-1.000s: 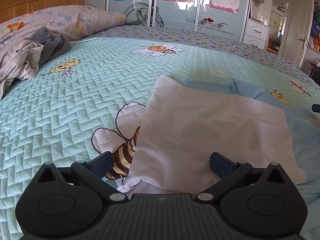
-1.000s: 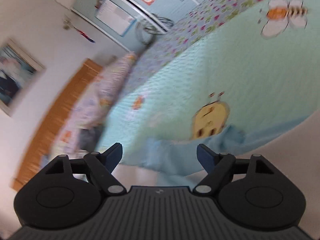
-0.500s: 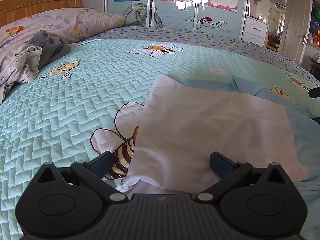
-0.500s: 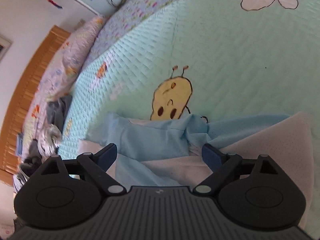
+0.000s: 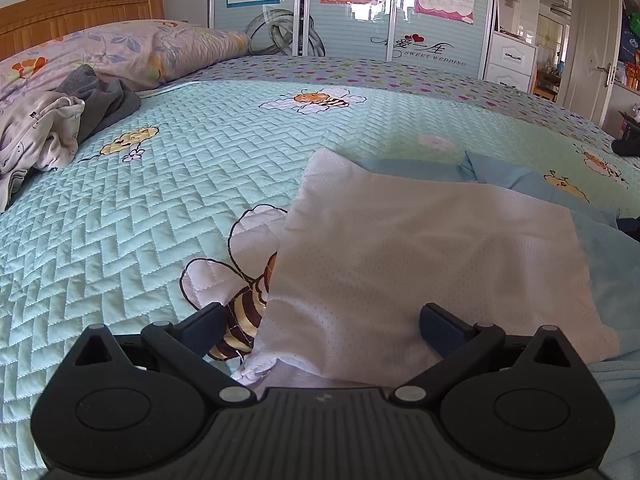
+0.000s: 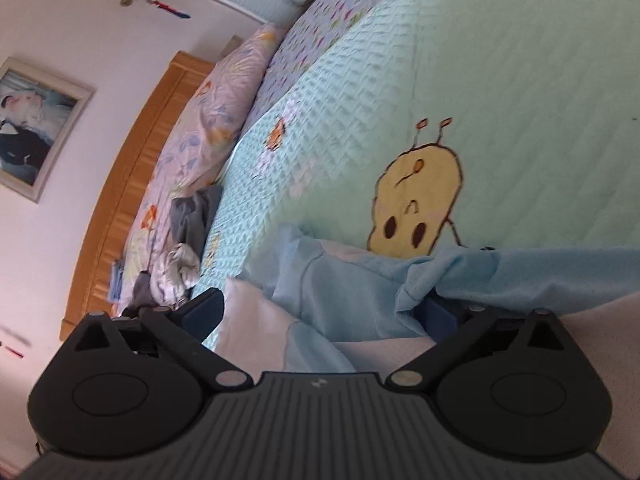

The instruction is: Fold clothes

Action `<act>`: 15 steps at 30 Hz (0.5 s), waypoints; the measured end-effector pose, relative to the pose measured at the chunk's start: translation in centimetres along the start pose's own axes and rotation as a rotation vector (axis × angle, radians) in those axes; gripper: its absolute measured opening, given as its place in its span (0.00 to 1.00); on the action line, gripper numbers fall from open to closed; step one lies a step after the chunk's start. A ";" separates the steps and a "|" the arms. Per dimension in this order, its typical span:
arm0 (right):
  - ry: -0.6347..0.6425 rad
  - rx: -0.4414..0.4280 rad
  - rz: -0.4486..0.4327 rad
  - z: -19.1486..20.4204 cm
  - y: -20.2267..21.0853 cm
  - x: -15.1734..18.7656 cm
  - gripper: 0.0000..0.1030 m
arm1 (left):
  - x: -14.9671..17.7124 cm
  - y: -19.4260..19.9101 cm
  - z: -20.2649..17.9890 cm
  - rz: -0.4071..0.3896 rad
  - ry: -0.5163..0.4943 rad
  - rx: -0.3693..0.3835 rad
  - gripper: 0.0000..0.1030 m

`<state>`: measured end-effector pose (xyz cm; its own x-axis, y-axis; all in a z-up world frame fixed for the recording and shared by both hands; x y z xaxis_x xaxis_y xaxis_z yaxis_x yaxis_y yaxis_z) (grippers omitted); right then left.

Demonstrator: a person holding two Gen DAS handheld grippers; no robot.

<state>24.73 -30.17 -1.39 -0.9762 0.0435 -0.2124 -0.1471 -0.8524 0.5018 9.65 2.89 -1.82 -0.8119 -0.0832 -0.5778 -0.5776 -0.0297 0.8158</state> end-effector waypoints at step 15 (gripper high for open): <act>-0.119 -0.036 -0.270 -2.2 3.4 -2.1 0.96 | 0.1 0.1 -0.2 -0.001 -0.001 0.001 1.00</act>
<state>26.65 -34.33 -1.04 -0.9148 0.3301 -0.2327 -0.4000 -0.8198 0.4099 9.51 2.68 -1.83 -0.8113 -0.0818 -0.5788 -0.5786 -0.0291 0.8151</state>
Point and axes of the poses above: each gripper's, at about its wrist camera, not at the fingertips, and y roughly against the way its jaws point, z to its left, x to its underside, the point moved 2 cm from there along -y, roughly the way its jaws point, and after that the axes turned 15 degrees about z, right-handed, at the moved point
